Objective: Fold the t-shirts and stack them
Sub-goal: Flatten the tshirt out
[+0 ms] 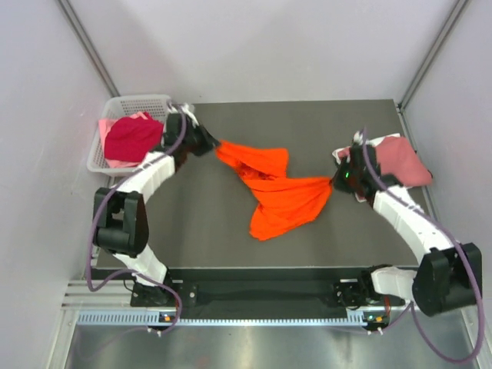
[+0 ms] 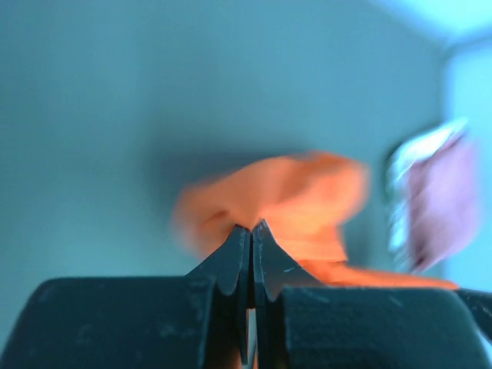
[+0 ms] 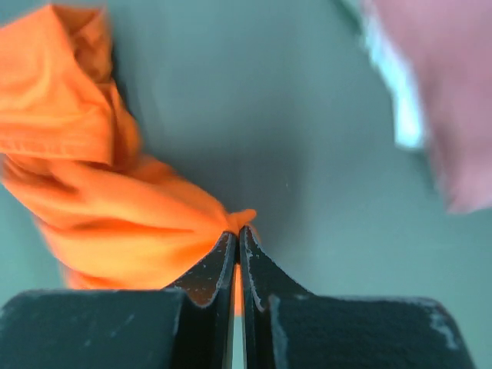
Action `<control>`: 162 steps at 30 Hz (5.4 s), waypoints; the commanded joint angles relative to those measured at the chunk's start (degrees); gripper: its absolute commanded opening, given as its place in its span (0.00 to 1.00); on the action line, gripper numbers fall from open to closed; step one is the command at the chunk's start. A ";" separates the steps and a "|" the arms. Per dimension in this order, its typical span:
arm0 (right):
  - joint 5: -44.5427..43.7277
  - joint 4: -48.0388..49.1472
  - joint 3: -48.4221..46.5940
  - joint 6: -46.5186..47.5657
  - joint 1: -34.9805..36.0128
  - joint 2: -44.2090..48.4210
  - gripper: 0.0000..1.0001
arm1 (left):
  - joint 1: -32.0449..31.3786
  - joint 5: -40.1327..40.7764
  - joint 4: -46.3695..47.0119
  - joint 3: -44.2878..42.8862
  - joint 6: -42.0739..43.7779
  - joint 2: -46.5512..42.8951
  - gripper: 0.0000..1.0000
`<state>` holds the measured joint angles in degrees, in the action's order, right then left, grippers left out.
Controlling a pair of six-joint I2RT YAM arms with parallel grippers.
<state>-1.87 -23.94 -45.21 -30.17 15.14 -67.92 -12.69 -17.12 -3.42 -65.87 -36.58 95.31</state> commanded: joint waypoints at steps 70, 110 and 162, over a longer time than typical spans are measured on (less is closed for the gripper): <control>10.14 2.25 14.19 3.18 -9.77 44.97 0.84 | 18.14 7.17 -0.43 37.64 -9.65 -50.08 0.67; -0.24 10.94 -14.29 8.64 -5.20 -26.56 0.47 | 13.13 6.93 1.39 22.71 -1.48 -18.67 0.67; -6.99 21.48 -1.12 10.31 -0.47 -9.89 0.01 | 6.81 13.34 -1.67 23.59 1.07 -21.04 0.66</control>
<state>-5.13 -7.99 -47.92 -22.02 12.69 -84.99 -4.32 -5.67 -4.91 -40.82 -37.23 73.38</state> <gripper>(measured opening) 0.014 0.663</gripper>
